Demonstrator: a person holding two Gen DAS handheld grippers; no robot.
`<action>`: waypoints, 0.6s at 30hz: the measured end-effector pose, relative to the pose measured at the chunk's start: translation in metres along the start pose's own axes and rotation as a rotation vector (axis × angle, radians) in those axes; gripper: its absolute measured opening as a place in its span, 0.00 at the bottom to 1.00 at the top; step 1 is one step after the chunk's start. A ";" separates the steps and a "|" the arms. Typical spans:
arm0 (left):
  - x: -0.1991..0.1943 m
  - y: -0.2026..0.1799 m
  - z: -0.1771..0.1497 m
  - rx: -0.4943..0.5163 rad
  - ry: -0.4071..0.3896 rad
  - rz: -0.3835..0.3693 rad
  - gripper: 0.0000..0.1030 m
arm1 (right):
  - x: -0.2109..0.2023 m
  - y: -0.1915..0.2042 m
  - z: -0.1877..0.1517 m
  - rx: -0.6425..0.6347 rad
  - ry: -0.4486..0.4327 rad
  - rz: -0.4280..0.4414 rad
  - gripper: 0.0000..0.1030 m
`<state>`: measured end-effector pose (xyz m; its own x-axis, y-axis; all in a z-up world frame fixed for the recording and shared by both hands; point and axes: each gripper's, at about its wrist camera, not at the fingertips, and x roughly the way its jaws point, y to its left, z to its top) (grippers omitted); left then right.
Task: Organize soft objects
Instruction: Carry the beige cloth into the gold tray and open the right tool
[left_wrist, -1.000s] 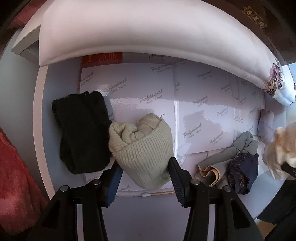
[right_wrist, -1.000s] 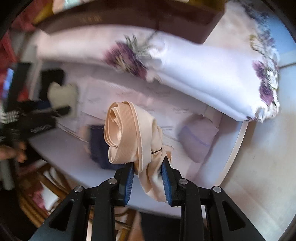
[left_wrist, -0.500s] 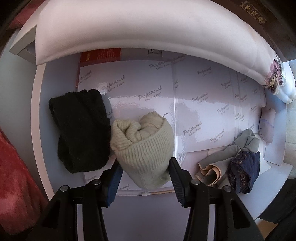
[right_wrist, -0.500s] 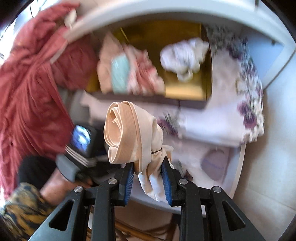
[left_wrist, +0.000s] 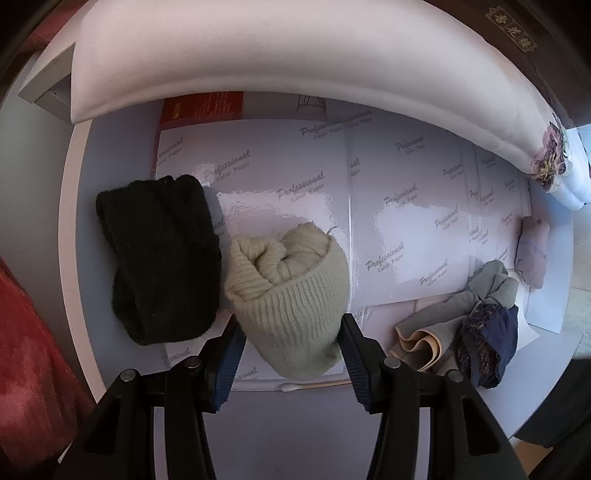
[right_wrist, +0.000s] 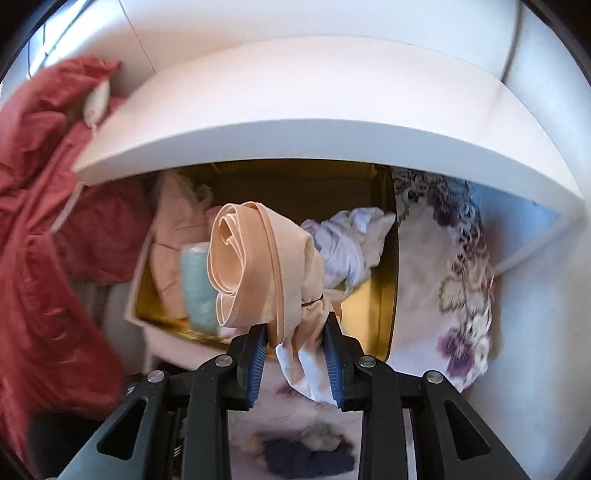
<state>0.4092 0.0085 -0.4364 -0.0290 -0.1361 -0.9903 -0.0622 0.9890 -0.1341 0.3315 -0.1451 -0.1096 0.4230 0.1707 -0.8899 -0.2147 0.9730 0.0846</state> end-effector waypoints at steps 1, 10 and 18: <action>0.000 0.000 0.000 -0.002 0.000 -0.001 0.51 | 0.005 0.001 0.003 -0.015 0.012 -0.010 0.29; 0.006 0.005 0.001 -0.025 0.015 -0.014 0.51 | 0.062 0.005 0.002 -0.091 0.112 -0.102 0.29; 0.011 0.005 0.000 -0.016 0.040 -0.001 0.51 | 0.080 -0.008 0.007 -0.050 0.078 -0.145 0.34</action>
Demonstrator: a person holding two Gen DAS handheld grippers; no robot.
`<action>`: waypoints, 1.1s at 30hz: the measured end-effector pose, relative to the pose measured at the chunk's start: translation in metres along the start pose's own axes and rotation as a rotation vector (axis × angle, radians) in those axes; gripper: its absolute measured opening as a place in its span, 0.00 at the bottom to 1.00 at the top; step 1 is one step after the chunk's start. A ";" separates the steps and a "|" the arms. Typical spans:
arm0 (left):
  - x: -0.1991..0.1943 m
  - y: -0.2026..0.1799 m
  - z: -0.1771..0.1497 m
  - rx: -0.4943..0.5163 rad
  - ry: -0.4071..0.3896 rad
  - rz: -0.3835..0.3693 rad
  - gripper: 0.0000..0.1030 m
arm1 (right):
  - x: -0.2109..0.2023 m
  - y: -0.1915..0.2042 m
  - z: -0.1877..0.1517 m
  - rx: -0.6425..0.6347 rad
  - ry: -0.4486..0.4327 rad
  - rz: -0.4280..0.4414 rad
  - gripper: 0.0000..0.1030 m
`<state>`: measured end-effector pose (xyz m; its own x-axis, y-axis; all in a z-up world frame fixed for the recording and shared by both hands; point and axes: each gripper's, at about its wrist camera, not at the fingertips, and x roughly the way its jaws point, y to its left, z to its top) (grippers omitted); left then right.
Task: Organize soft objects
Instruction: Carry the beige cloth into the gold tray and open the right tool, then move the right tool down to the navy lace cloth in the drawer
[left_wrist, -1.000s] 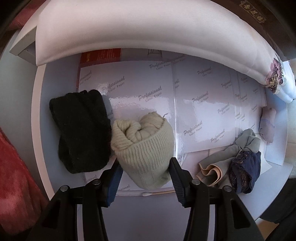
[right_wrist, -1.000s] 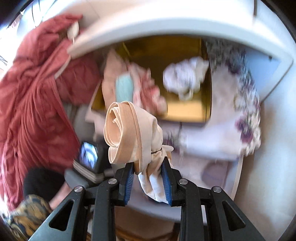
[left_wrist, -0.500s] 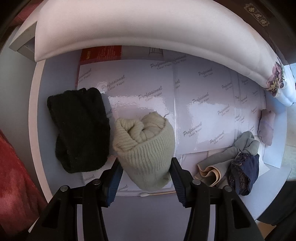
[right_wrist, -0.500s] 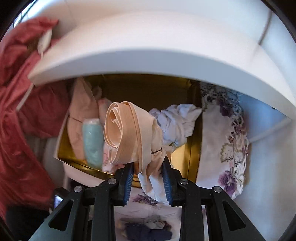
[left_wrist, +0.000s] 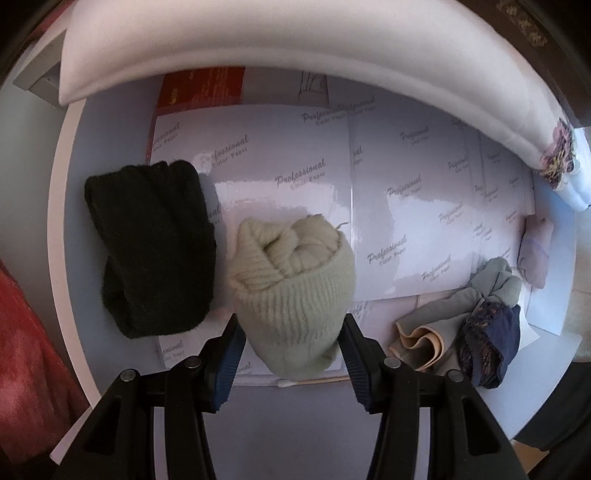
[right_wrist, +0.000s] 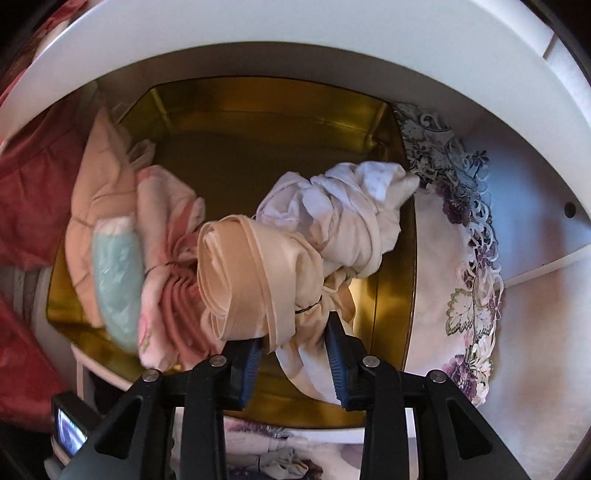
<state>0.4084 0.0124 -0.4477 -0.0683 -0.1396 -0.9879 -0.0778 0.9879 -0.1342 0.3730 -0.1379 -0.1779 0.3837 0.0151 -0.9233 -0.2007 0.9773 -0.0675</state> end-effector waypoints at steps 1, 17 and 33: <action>0.001 0.000 -0.001 -0.002 0.004 0.001 0.51 | 0.001 0.000 0.001 0.002 0.000 -0.002 0.34; 0.004 0.011 -0.005 -0.047 0.018 -0.016 0.51 | -0.015 0.003 -0.014 0.020 -0.019 0.034 0.56; -0.007 0.007 -0.010 -0.035 -0.005 -0.021 0.50 | -0.093 0.004 -0.071 -0.030 -0.238 -0.024 0.78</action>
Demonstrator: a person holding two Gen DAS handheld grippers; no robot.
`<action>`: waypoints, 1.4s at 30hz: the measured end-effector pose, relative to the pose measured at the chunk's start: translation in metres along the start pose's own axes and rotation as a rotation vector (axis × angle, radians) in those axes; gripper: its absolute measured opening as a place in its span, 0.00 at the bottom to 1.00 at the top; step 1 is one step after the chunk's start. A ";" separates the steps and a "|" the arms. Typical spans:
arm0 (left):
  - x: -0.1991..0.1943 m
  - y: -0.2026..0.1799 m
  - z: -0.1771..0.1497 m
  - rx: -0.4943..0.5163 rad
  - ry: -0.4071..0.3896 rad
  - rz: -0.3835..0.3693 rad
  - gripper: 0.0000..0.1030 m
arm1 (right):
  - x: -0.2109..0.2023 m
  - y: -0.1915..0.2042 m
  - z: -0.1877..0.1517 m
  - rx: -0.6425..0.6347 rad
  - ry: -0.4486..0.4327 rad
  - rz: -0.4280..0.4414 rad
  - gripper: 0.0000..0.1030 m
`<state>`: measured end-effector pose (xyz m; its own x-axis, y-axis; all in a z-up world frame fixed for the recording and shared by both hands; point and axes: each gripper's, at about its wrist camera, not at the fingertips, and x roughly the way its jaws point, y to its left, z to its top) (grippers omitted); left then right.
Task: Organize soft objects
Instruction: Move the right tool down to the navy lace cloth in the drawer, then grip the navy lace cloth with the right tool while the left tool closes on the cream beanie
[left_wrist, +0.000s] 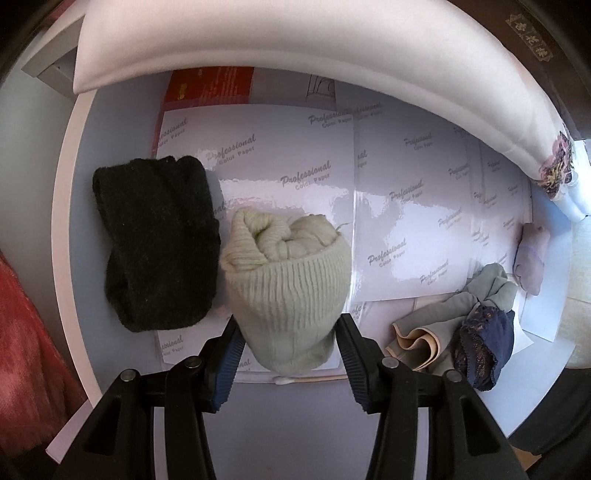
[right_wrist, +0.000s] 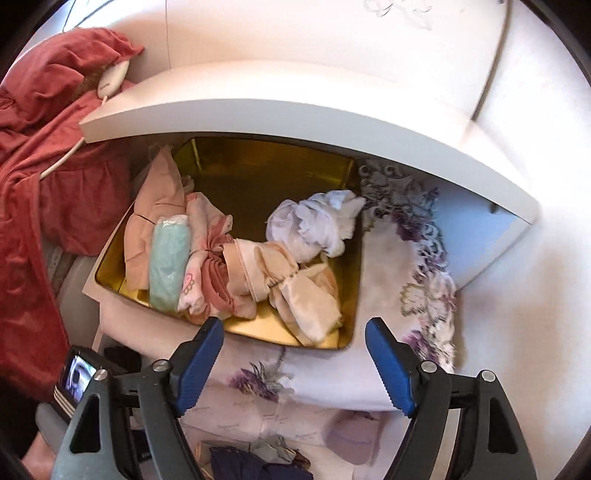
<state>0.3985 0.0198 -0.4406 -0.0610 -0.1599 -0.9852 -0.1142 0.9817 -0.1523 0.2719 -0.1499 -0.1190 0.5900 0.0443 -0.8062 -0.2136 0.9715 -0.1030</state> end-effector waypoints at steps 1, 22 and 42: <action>-0.001 0.000 0.000 0.001 -0.001 0.000 0.50 | -0.003 -0.002 -0.005 0.010 0.003 0.001 0.78; -0.003 0.006 -0.004 -0.011 -0.004 -0.021 0.50 | 0.107 -0.019 -0.121 0.252 0.645 0.299 0.88; 0.001 0.014 -0.003 -0.027 -0.004 -0.044 0.50 | 0.147 0.017 -0.163 0.110 0.822 0.212 0.85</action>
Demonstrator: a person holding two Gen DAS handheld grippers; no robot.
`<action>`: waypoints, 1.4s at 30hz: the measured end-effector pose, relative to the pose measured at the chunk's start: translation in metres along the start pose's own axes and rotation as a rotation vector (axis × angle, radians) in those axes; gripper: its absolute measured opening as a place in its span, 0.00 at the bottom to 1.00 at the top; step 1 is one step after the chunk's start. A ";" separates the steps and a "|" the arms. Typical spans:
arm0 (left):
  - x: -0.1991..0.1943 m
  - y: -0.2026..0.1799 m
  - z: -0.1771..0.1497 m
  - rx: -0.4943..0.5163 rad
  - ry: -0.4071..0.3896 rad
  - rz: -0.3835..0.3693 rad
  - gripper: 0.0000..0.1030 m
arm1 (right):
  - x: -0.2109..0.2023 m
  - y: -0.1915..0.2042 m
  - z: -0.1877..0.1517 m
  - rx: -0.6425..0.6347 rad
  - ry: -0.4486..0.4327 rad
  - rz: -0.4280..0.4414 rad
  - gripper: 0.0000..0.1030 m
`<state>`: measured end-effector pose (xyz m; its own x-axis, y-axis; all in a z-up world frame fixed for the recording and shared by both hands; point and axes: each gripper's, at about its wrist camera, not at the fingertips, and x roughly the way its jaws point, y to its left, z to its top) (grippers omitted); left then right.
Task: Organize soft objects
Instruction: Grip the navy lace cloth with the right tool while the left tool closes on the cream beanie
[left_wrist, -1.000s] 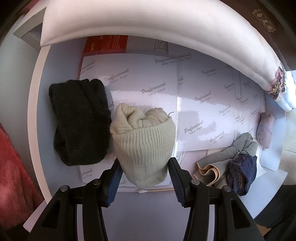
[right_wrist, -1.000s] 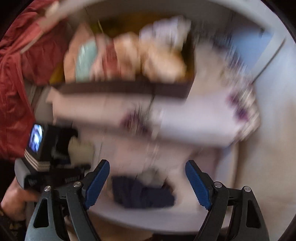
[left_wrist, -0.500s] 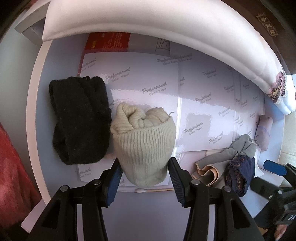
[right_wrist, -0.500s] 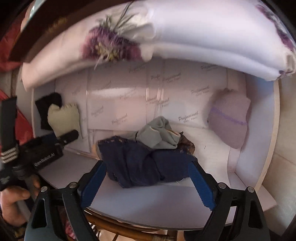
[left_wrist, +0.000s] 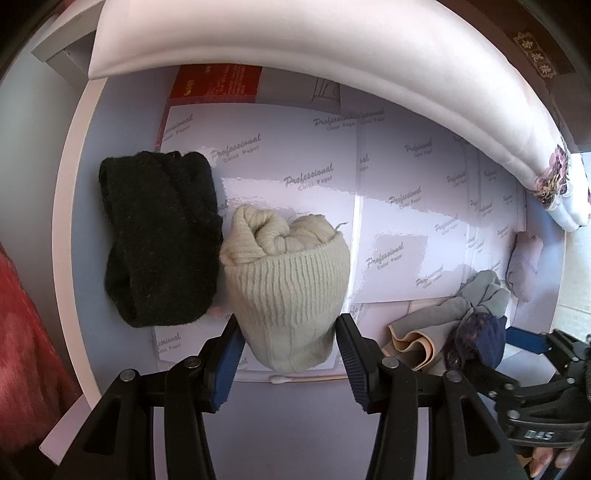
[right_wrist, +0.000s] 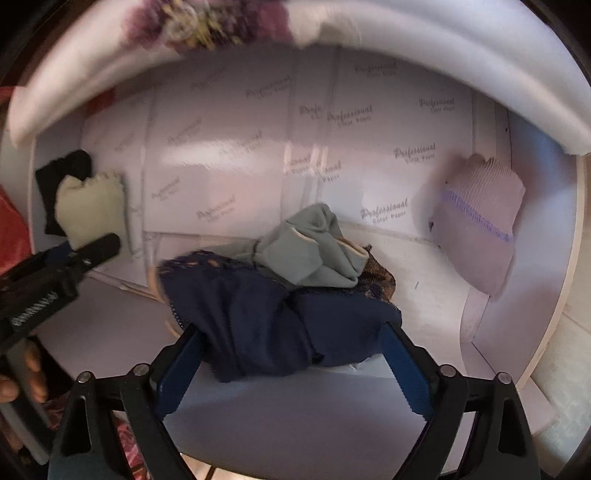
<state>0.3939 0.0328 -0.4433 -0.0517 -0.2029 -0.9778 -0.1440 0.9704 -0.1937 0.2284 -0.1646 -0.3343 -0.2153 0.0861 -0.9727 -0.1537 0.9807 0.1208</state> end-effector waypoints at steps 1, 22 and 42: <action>-0.001 0.000 0.000 -0.006 0.000 -0.008 0.50 | 0.003 0.001 -0.001 -0.008 0.006 -0.012 0.82; -0.020 0.016 0.003 -0.114 -0.073 -0.131 0.55 | 0.010 0.002 -0.001 -0.041 0.010 -0.093 0.77; 0.001 -0.030 -0.001 0.097 -0.081 0.010 0.43 | 0.019 0.000 0.002 -0.042 0.014 -0.106 0.79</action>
<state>0.3973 0.0030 -0.4381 0.0276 -0.1856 -0.9822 -0.0472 0.9813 -0.1867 0.2260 -0.1629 -0.3532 -0.2090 -0.0204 -0.9777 -0.2165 0.9759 0.0259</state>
